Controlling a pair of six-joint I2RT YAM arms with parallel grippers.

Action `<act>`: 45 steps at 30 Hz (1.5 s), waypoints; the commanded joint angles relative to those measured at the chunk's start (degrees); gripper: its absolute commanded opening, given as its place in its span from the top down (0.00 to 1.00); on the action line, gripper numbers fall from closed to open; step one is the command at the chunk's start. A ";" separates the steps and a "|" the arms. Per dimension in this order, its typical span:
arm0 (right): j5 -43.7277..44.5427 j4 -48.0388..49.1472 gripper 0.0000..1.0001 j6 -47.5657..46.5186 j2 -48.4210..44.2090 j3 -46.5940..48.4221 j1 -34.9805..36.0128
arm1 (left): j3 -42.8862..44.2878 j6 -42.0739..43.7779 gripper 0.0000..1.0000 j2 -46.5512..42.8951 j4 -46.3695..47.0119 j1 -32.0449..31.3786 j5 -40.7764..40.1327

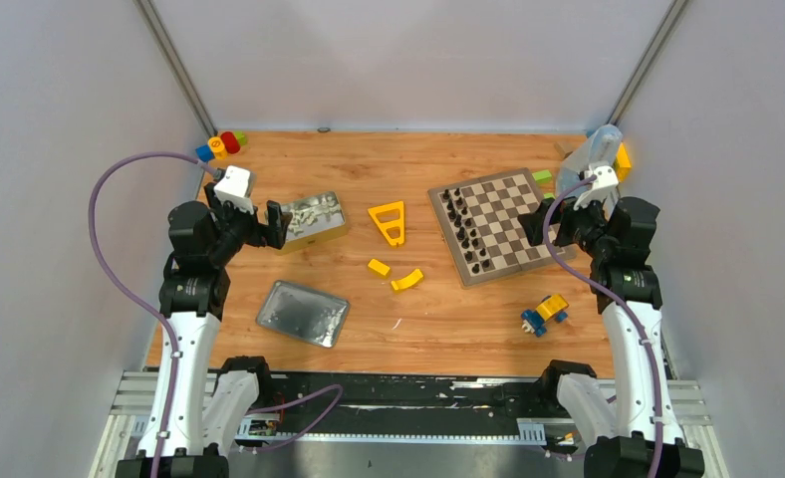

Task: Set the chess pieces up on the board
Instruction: Move the distractor to the center of the board.

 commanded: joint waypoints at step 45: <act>36.50 -23.18 0.18 -37.50 10.11 -16.81 26.70 | -1.29 2.07 0.00 0.57 1.62 0.03 1.35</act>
